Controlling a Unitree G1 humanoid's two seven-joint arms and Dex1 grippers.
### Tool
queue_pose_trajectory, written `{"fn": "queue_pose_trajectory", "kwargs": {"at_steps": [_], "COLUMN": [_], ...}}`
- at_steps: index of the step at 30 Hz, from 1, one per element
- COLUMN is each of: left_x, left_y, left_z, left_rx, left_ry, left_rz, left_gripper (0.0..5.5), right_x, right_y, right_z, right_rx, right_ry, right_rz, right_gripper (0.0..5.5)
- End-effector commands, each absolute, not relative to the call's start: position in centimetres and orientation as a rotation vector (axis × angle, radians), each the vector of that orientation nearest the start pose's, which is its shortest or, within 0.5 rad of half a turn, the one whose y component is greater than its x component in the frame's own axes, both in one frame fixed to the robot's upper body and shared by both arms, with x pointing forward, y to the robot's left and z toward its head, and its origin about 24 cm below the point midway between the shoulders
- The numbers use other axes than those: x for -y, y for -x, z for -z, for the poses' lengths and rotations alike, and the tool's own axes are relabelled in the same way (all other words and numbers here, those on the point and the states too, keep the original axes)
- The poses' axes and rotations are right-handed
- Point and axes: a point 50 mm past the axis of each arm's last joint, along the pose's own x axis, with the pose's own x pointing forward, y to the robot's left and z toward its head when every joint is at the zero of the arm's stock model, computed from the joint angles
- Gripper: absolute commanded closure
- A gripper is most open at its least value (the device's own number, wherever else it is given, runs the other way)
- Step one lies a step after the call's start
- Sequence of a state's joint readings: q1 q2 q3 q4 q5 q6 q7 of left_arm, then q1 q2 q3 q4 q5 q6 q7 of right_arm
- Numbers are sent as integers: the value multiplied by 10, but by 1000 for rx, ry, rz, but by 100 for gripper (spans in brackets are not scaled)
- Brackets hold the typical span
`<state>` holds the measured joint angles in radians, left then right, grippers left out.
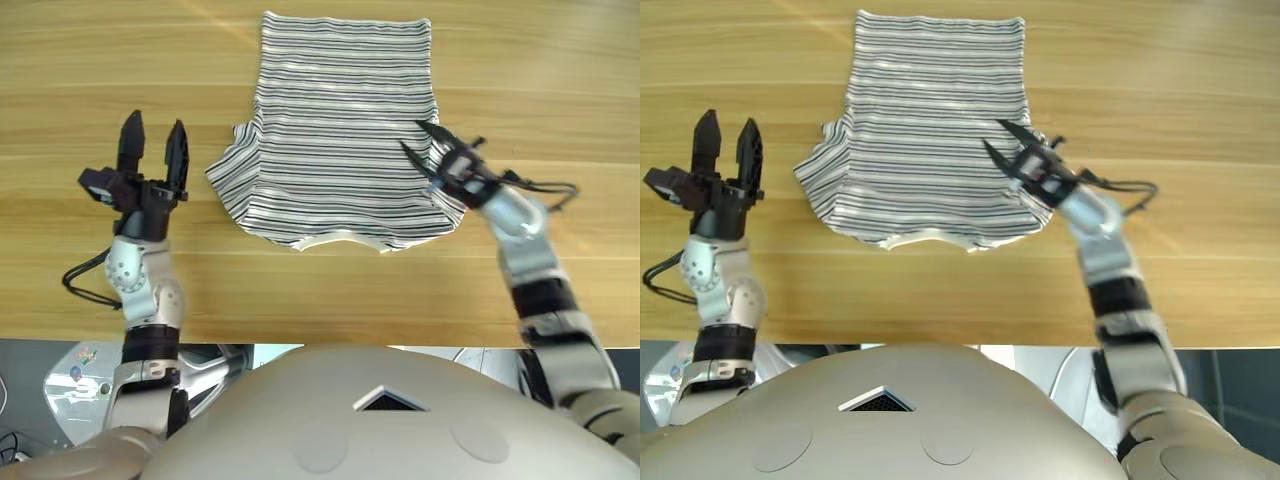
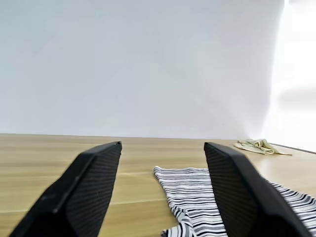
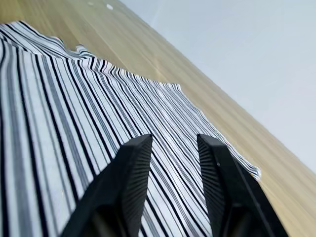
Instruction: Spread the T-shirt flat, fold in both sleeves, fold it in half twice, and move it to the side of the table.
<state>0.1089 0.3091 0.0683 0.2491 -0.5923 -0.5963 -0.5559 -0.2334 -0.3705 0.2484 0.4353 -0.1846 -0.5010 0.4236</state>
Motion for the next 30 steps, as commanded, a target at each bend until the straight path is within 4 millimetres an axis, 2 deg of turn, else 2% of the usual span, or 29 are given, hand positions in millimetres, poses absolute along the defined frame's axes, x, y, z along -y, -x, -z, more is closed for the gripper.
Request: {"fn": "queue_pose_trajectory", "kwargs": {"at_steps": [1,3,5,7,12,15,19,22,28,30], "left_x": [-221,-219,-219,-219,-225,-225,-229,-233,-256,-262], "left_y": [-218,-219,-224,-231,-247,-250,-249,-244,-231,-231], "left_z": [-42,-48,-51,-52,-62,-68,-67,-59,-40,-39], "left_rx": [354,381,386,376,341,340,316,283,205,197], "left_ry": [147,162,175,186,213,201,189,186,118,78], "left_rz": [250,250,234,192,66,63,49,24,-58,-62], "left_gripper": [238,238,238,238,238,238,238,238,238,238], "right_x": [102,88,72,68,86,101,111,117,110,107], "right_y": [-302,-310,-303,-292,-273,-257,-236,-229,-226,-235], "right_z": [-20,-11,2,18,44,53,51,47,39,27], "right_rx": [107,86,74,43,-31,-47,-14,-14,12,74], "right_ry": [719,806,882,933,983,994,987,982,981,964], "right_rz": [-754,-745,-805,-867,-892,-917,-952,-940,-945,-883], "right_gripper": [384,384,384,384,384,384,384,384,384,384]}}
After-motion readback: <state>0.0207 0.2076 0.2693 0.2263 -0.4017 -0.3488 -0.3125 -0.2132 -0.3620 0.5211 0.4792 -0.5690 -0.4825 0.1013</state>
